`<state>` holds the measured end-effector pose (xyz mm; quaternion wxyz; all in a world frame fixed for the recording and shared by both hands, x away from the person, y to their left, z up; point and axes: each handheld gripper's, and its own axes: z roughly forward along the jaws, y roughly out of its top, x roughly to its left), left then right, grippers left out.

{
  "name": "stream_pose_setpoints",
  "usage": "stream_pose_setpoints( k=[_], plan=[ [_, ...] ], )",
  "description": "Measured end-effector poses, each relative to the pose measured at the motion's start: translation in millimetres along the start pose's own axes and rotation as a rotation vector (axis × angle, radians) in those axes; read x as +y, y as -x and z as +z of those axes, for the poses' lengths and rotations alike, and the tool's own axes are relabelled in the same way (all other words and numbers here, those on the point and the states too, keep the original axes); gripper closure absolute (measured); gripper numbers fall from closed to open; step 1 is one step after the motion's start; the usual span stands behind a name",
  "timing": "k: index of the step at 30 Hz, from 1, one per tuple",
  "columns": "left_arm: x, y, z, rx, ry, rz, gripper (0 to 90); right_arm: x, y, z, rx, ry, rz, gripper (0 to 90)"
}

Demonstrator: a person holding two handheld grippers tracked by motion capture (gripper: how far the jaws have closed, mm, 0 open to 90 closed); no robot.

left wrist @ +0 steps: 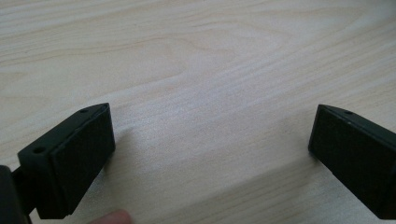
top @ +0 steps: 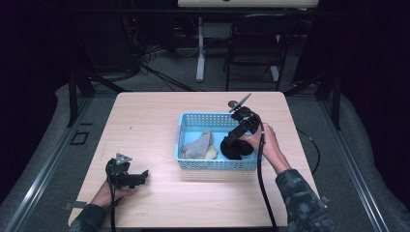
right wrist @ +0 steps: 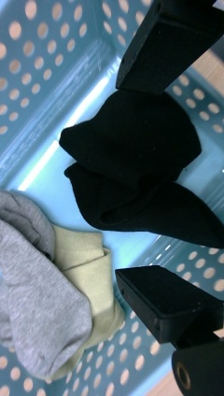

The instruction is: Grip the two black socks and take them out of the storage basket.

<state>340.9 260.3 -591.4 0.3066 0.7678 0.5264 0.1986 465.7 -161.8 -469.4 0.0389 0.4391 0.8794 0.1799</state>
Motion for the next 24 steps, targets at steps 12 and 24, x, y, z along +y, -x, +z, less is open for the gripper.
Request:
stream_pose_setpoints(
  k=[12, 24],
  plan=[
    [0.0, 0.0, 0.0, 0.000, 0.000, 0.000, 0.3, 4.3, 0.6, 33.5, -0.008, -0.070, 0.015, 14.5],
    [0.0, 0.0, 0.0, 0.000, 0.000, 0.000, 0.4, 6.5, 1.5, 43.8, -0.035, -0.104, 0.025, 33.6]
  ],
)
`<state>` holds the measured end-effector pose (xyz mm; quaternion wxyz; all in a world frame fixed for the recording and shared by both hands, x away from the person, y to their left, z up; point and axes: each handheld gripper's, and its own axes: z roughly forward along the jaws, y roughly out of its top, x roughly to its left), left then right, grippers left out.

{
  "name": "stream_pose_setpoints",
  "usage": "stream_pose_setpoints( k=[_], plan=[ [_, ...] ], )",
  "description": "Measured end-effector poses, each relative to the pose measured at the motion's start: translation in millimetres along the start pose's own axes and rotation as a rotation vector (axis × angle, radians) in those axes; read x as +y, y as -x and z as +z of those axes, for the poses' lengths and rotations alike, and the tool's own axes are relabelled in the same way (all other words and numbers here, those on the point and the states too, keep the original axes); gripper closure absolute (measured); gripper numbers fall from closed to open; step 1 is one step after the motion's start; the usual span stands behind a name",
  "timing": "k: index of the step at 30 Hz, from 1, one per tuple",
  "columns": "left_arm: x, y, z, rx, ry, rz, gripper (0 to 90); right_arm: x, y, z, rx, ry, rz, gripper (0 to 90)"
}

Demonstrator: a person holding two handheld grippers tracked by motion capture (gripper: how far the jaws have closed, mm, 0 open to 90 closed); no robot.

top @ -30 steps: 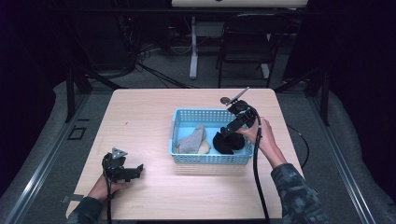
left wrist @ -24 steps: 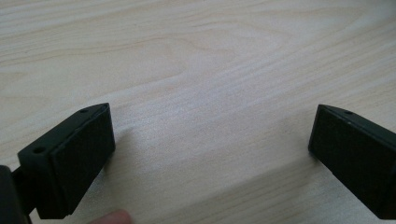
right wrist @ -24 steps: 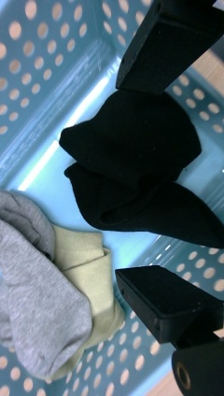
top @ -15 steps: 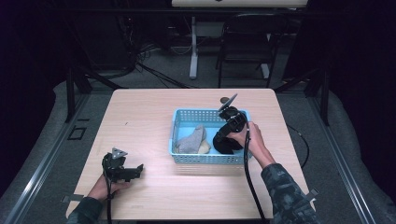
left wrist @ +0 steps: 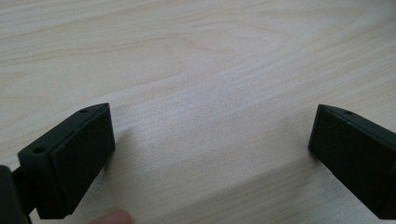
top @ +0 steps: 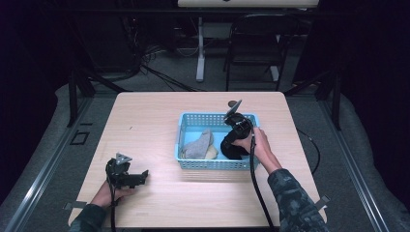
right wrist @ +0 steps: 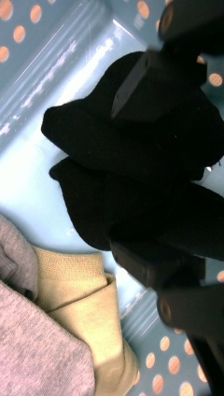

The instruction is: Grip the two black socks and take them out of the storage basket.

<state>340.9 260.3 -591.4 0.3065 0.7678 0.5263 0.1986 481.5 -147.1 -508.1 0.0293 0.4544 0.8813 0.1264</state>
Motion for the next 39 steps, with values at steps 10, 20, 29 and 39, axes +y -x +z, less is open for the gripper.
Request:
stream_pose_setpoints(
  k=[10, 20, 29, 39],
  plan=[
    [0.0, 0.0, 0.0, 0.000, 0.000, 0.000, 0.3, -2.9, 8.6, -10.4, 0.003, 0.008, 0.030, 55.1],
    [0.0, 0.0, 0.0, 0.000, 0.000, 0.000, 0.3, -4.0, 12.7, -10.1, -0.007, -0.015, 0.045, 75.6],
    [0.0, 0.0, 0.0, 0.000, 0.000, 0.000, 0.3, -5.8, 19.8, -24.4, 0.007, -0.008, 0.058, 82.0],
    [0.0, 0.0, 0.0, 0.000, 0.000, 0.000, 0.3, -4.3, 22.8, -51.7, 0.008, 0.052, 0.080, 82.6]
  ],
)
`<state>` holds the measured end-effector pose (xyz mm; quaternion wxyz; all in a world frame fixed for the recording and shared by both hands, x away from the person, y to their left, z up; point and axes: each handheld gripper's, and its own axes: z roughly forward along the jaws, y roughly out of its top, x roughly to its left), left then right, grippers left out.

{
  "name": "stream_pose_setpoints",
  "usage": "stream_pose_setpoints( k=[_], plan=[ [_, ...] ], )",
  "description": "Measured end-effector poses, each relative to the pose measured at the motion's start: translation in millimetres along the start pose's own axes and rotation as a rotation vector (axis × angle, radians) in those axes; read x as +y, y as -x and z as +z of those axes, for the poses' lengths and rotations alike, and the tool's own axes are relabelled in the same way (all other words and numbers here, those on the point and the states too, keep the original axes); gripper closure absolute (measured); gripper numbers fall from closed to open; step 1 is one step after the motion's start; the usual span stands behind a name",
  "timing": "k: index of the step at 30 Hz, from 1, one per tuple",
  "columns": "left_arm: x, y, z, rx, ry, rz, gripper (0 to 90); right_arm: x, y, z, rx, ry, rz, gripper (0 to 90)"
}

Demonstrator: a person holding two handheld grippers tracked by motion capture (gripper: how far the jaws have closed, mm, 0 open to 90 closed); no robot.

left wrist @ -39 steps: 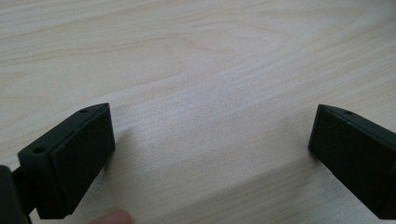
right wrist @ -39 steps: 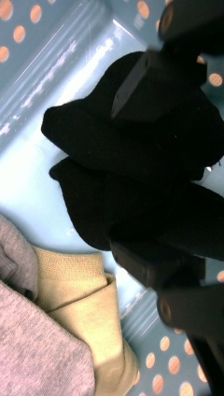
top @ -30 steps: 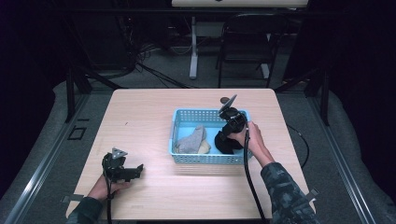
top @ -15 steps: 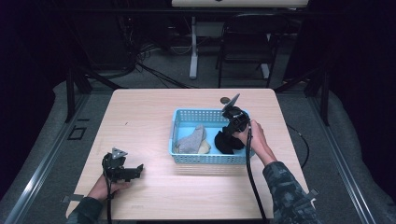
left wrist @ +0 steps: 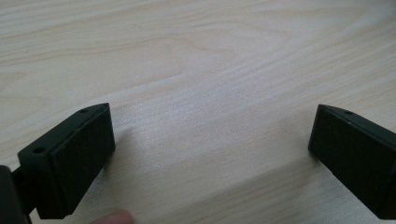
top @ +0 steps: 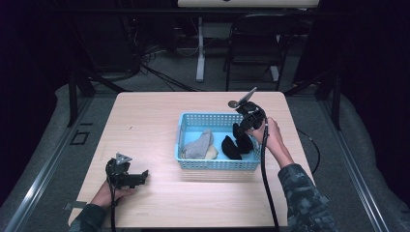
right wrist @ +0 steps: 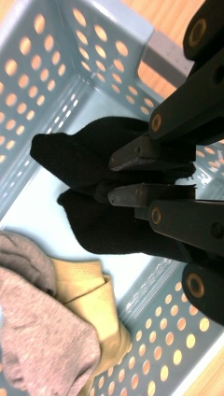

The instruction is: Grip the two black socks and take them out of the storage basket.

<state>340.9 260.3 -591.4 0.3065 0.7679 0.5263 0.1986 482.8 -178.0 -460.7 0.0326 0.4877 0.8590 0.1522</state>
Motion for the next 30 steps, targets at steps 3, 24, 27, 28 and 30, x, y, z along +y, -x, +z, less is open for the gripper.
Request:
stream_pose_setpoints(
  k=[3, 24, 27, 28, 30],
  plan=[
    [0.0, 0.0, 0.0, 0.000, 0.000, 0.000, 0.3, 1.3, 0.1, -3.4, -0.001, 0.004, 0.001, 82.7],
    [0.0, 0.0, 0.0, 0.000, 0.000, 0.000, 0.4, 9.3, 1.9, -45.1, -0.007, 0.067, -0.016, 83.1],
    [0.0, 0.0, 0.0, 0.000, 0.000, 0.000, 0.3, 10.6, 0.9, -53.2, -0.007, 0.092, -0.006, 83.1],
    [0.0, 0.0, 0.0, 0.000, 0.000, 0.000, 0.3, 10.6, 0.9, -53.2, -0.007, 0.092, -0.006, 83.1],
    [0.0, 0.0, 0.0, 0.000, 0.000, 0.000, 0.4, 12.3, 1.1, -60.5, -0.008, 0.088, -0.016, 83.2]
  ],
)
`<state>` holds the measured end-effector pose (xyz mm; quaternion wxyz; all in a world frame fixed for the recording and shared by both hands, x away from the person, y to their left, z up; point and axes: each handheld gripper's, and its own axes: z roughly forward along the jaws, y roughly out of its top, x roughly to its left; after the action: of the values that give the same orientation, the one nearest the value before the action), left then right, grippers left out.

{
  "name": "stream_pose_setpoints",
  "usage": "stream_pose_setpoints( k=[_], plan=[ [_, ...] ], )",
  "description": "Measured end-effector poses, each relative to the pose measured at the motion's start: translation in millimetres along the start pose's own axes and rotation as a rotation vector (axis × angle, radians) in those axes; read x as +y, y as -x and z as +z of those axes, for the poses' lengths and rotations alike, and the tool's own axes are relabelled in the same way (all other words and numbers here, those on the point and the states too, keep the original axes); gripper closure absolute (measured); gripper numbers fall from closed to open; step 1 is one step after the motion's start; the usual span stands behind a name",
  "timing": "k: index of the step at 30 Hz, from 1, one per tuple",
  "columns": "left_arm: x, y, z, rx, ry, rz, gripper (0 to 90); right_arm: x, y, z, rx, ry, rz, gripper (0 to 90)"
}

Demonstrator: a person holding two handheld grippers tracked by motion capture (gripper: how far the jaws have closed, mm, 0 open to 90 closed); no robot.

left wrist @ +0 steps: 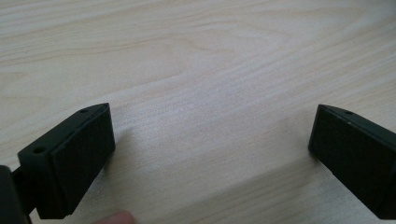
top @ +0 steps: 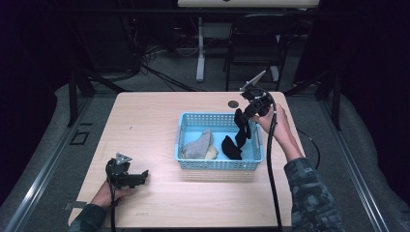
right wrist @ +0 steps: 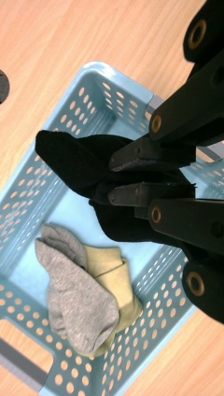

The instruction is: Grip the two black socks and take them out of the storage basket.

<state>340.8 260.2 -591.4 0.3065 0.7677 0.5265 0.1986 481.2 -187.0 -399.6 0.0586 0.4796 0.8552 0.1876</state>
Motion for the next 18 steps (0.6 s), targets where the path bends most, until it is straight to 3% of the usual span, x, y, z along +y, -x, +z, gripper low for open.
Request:
stream_pose_setpoints(
  k=[18],
  plan=[
    [0.0, 0.0, 0.0, 0.000, 0.000, 0.001, 0.4, 5.1, -2.5, -33.4, -0.007, 0.037, -0.021, 83.3]
  ],
)
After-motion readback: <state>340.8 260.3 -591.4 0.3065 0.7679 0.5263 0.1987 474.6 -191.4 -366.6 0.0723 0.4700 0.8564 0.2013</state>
